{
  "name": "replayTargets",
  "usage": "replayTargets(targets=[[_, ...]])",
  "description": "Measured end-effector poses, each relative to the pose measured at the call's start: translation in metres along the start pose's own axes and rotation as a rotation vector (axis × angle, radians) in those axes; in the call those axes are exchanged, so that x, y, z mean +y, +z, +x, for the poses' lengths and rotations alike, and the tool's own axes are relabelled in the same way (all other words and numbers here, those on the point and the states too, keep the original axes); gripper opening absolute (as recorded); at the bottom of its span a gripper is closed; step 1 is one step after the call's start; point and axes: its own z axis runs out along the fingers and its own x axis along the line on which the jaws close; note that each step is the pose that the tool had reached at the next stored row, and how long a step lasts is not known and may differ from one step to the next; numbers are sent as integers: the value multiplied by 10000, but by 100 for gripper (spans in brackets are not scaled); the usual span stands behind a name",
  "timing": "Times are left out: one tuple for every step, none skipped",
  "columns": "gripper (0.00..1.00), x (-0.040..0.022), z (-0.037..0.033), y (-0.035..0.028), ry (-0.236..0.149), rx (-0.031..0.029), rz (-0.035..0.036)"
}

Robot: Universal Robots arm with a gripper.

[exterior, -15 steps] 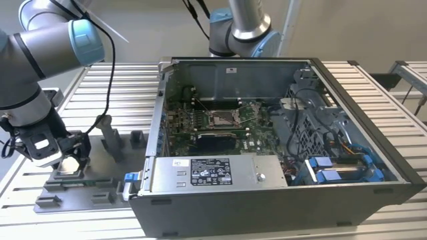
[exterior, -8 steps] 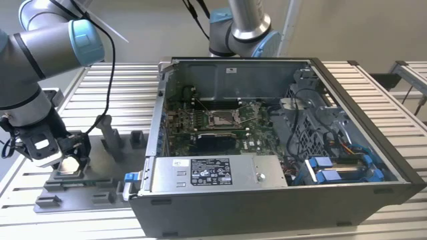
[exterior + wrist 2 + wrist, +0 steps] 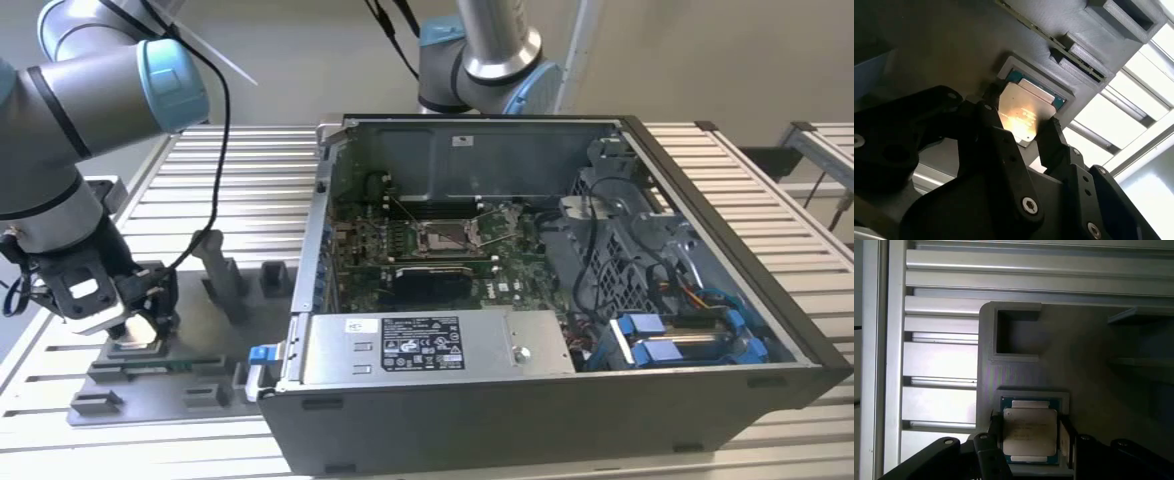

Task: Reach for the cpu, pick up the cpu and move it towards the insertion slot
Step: 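Pick up the cpu and move it towards the insertion slot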

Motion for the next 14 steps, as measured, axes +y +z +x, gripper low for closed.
replayTargets(targets=[[0,0,0,0,0,-1,1],[0,0,0,0,1,0,3],[0,0,0,0,0,0,4],[0,0,0,0,0,0,5],[0,0,0,0,0,0,6],[0,0,0,0,0,-1,8],[0,0,0,-5,0,-1,7],[0,1,-1,-19,0,-1,6],[0,2,-1,-38,0,-2,6],[0,2,0,-58,0,-1,7],[0,3,0,-77,0,0,7],[0,4,0,-96,1,0,7],[0,4,0,-111,0,-1,7],[0,5,0,-128,0,-1,7]])
